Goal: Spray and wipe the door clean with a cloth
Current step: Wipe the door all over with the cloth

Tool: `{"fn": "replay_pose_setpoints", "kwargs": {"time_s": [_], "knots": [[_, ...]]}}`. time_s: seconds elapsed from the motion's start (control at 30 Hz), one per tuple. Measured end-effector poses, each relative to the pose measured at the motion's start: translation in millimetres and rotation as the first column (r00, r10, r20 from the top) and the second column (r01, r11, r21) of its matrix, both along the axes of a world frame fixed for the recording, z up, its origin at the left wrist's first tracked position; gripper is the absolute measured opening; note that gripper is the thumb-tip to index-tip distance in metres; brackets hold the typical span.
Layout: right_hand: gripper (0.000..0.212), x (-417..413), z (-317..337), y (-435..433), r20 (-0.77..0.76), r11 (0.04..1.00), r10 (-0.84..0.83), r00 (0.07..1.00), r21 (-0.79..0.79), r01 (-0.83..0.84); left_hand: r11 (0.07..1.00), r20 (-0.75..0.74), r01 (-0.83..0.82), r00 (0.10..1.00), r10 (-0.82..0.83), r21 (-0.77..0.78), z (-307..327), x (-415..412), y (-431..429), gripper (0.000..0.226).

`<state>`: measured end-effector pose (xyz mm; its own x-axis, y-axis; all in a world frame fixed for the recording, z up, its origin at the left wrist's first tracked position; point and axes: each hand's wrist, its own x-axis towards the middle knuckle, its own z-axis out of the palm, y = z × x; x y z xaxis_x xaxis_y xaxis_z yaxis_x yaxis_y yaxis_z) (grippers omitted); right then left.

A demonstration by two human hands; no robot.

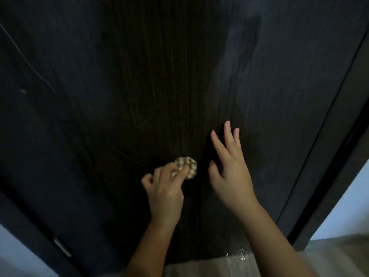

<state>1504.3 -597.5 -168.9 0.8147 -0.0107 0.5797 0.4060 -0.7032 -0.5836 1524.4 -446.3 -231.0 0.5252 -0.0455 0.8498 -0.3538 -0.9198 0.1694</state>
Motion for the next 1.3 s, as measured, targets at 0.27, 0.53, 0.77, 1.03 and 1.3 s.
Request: {"fn": "replay_pose_setpoints", "kwargs": {"time_s": [0.27,0.53,0.77,1.03,1.3], "knots": [[0.077,-5,-32,1,-0.047,1.000,-0.007,0.999,0.012,0.007,0.987,-0.006,-0.054,0.999,0.054,-0.149,-1,2,4,0.034],[0.077,-3,-54,-7,-0.034,0.999,0.032,0.999,0.001,-0.032,0.990,-0.023,-0.055,0.998,0.052,-0.127,-2,1,-7,0.036],[0.043,-13,-68,-8,0.132,0.952,-0.028,0.991,0.307,-0.014,0.912,-0.221,0.204,0.930,-0.294,-0.355,-10,-6,-18,0.036],[0.027,-14,-49,12,-0.091,0.567,0.247,0.965,0.821,-0.068,0.651,-0.325,0.312,0.670,-0.668,-0.692,17,-19,-14,0.031],[0.026,10,-42,14,0.238,0.842,-0.326,0.915,0.514,0.166,0.804,-0.244,-0.131,0.970,-0.018,-0.580,-1,-28,41,0.029]]}}
